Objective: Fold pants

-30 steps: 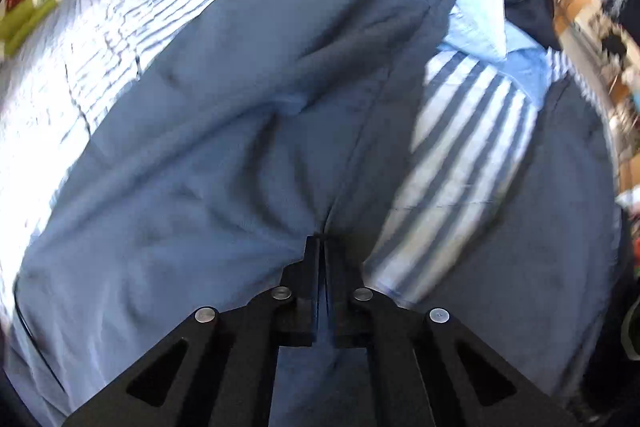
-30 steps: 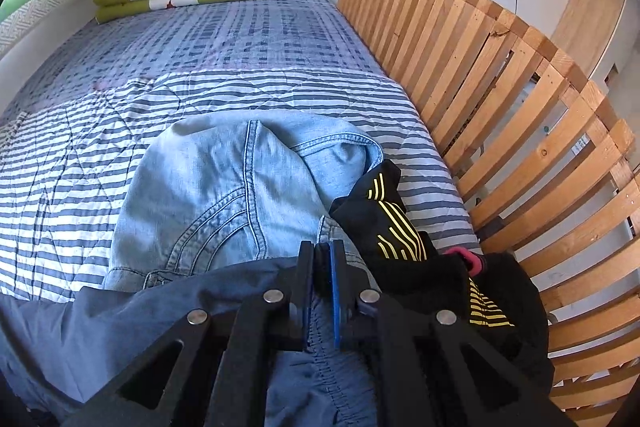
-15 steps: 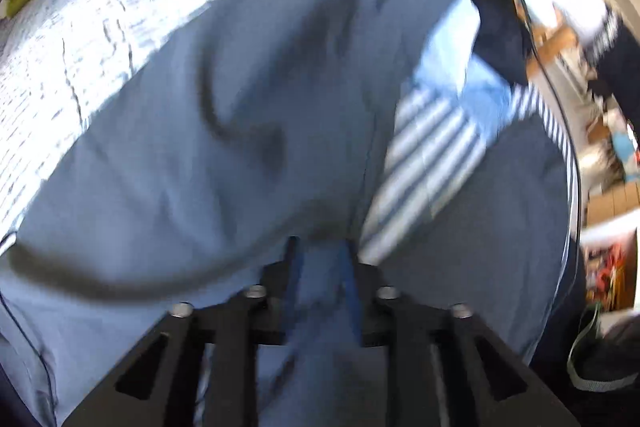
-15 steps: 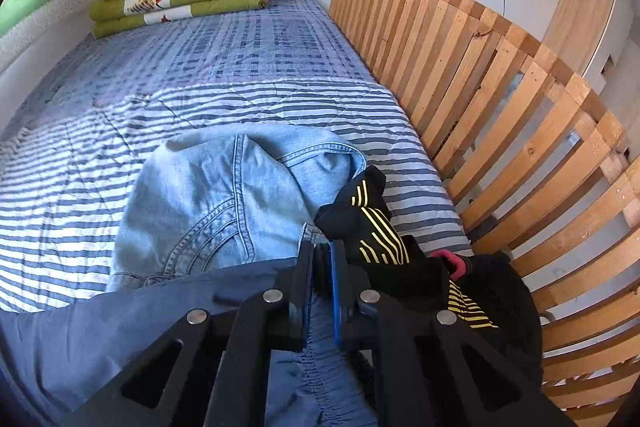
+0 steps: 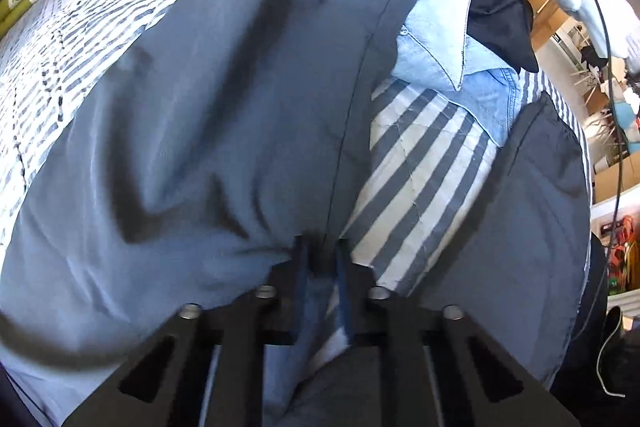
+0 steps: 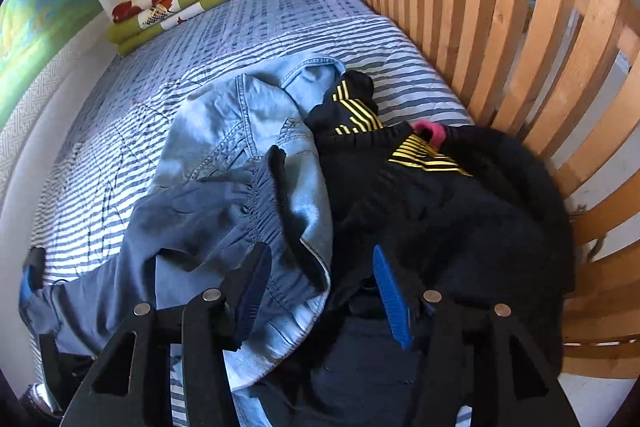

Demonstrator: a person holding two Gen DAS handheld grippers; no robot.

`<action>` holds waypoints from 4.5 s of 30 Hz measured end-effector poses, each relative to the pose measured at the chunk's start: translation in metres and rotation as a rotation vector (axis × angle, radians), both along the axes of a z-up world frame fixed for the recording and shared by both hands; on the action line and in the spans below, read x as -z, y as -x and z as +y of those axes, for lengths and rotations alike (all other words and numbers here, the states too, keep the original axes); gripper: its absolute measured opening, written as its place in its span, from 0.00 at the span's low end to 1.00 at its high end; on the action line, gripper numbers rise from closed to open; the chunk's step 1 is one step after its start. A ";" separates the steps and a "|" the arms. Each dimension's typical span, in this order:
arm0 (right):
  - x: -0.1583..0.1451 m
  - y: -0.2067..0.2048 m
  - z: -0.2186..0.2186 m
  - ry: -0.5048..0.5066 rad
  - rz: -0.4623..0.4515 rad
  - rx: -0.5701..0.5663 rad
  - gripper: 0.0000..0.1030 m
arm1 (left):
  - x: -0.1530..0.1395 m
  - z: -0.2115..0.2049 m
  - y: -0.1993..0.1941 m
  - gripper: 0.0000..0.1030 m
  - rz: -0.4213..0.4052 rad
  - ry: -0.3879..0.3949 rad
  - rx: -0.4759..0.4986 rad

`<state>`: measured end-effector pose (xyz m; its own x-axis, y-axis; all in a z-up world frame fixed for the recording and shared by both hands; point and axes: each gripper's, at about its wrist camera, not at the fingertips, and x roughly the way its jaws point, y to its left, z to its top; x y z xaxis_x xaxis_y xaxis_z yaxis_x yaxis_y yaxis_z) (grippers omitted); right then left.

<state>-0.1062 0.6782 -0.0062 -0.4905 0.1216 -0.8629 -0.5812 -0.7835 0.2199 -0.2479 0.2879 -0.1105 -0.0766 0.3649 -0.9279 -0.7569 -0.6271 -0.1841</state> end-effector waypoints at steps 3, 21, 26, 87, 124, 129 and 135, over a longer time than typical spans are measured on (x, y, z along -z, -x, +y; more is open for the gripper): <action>-0.006 0.009 -0.012 -0.030 0.019 -0.036 0.48 | -0.004 -0.001 -0.003 0.02 0.007 0.000 -0.001; -0.020 -0.052 -0.016 -0.112 0.042 -0.052 0.00 | -0.010 0.005 -0.038 0.05 -0.042 0.010 0.060; -0.018 -0.040 -0.017 -0.001 0.081 -0.084 0.12 | -0.009 0.011 -0.040 0.19 -0.014 0.023 0.071; -0.013 0.063 -0.029 -0.290 -0.030 -0.111 0.08 | -0.031 -0.364 0.121 0.06 0.179 0.321 -0.674; 0.046 -0.316 -0.175 -0.206 -0.006 -0.044 0.17 | -0.104 -0.328 -0.246 0.36 0.234 0.114 -0.628; 0.044 -0.324 -0.173 -0.113 -0.006 -0.052 0.19 | -0.099 -0.195 -0.250 0.57 0.351 0.190 -0.275; 0.049 -0.301 -0.181 -0.027 -0.092 -0.108 0.34 | -0.051 -0.072 -0.239 0.57 0.377 0.315 0.019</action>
<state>0.1953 0.4968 -0.0557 -0.4212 0.0957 -0.9019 -0.5094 -0.8477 0.1480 -0.0089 0.2156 -0.0594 -0.4242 0.0757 -0.9024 -0.7463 -0.5937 0.3009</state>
